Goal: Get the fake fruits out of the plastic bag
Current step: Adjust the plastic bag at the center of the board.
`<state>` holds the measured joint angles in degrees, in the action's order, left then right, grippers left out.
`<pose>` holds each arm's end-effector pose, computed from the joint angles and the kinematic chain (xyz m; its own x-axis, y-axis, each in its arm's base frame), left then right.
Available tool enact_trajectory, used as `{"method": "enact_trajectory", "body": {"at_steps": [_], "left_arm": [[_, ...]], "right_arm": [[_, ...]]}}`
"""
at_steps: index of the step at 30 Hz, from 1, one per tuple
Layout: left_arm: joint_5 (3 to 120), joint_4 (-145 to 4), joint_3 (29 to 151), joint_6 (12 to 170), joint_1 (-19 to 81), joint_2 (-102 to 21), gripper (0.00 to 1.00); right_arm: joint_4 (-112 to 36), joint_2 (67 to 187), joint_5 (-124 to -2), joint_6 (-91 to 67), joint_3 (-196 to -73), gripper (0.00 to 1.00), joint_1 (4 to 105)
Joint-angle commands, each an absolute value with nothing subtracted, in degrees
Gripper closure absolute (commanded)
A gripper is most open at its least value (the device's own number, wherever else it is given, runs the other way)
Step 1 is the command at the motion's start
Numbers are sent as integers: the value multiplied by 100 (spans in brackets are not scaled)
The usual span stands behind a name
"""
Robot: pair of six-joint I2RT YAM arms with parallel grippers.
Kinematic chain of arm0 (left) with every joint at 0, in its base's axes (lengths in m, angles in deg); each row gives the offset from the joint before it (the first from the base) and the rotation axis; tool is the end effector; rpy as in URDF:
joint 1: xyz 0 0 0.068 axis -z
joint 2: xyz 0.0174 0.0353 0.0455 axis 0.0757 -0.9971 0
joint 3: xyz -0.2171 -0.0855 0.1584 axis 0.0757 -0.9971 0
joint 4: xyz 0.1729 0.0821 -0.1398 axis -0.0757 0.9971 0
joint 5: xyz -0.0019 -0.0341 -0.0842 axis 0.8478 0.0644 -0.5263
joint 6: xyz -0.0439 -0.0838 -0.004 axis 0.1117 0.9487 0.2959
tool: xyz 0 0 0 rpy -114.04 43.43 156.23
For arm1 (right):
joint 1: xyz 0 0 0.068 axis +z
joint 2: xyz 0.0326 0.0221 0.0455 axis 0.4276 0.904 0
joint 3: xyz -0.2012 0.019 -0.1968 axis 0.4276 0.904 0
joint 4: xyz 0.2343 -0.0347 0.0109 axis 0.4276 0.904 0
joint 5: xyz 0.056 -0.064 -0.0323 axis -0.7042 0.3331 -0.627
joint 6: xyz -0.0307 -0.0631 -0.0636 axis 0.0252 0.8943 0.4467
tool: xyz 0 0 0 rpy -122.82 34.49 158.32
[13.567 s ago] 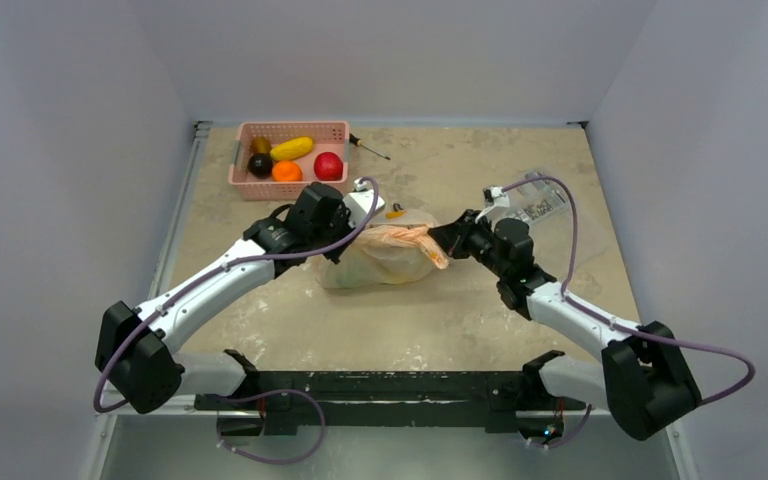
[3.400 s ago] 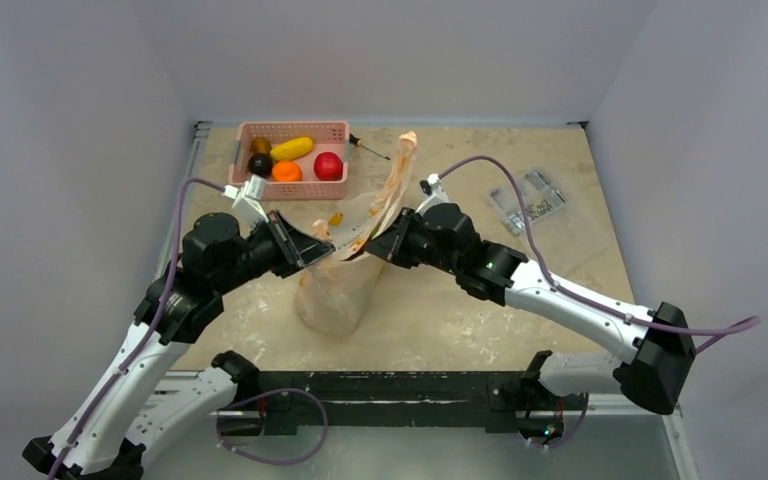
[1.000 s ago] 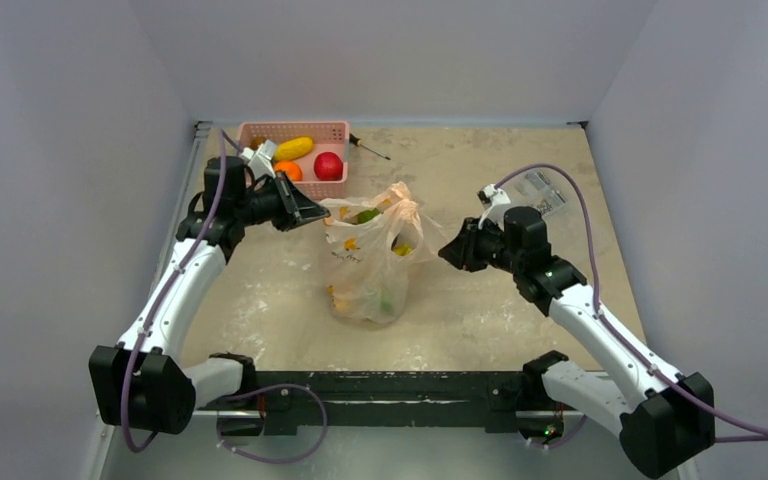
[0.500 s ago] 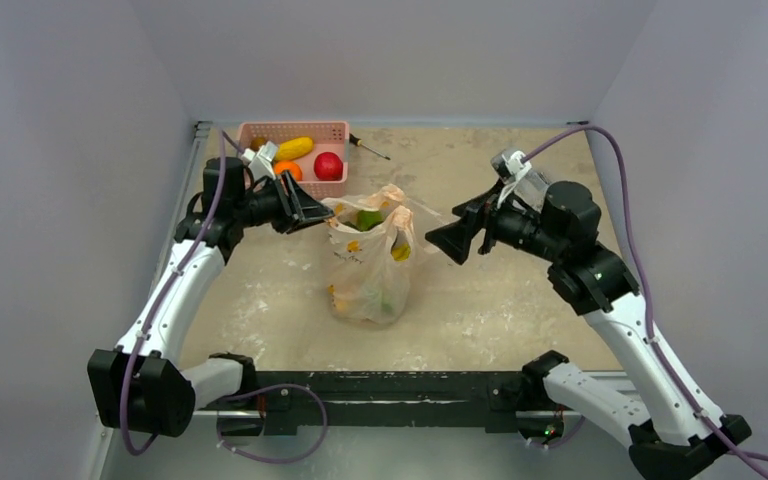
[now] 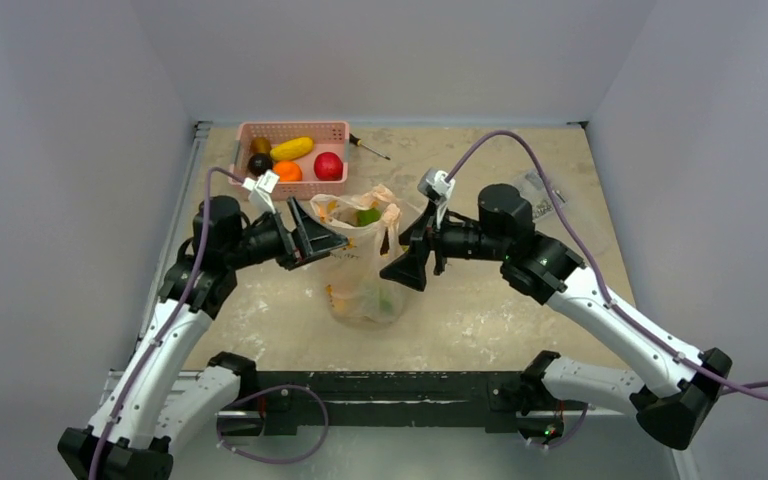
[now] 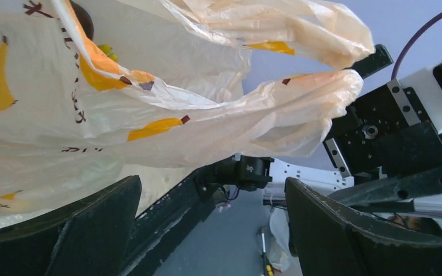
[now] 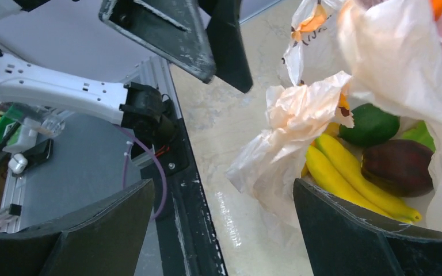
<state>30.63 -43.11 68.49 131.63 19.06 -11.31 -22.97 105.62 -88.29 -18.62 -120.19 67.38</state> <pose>0.1580 -0.0972 0.3355 -0.8205 -0.4190 -0.3889 0.1891 0.4431 -0.8763 0.1466 0.1955 0.3827 -0.3916 -0.0926 -0.9155 -0.8895 0.2927 0.3509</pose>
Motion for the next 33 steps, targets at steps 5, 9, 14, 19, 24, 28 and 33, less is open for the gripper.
{"method": "enact_trajectory", "body": {"at_steps": [5,9,14,19,24,28,33], "left_arm": [[3794,-4854,6954,14154,2227,-1866,2],[3877,-4850,7053,14375,2227,-2291,6],[3912,-5065,7104,14500,2227,-2462,25],[4020,-5120,7002,14589,2236,-2393,17],[4064,-5272,6978,14645,2236,-2542,19],[4092,-5425,6958,14726,2235,-2544,15],[4295,-4851,6921,14604,2236,-1983,6]], "right_arm": [[-2360,10729,-7532,-1691,-12431,19,7398],[-2225,10771,-6964,-1659,-12471,37,7532],[-1939,10949,-5939,-1490,-12706,43,7665],[-1773,11068,-5067,-1412,-12947,35,7944],[-1846,11130,-5136,-1287,-12980,53,8186],[-1826,11183,-5186,-927,-13041,79,8606],[-1804,11017,-5054,-780,-12938,92,8842]]}}
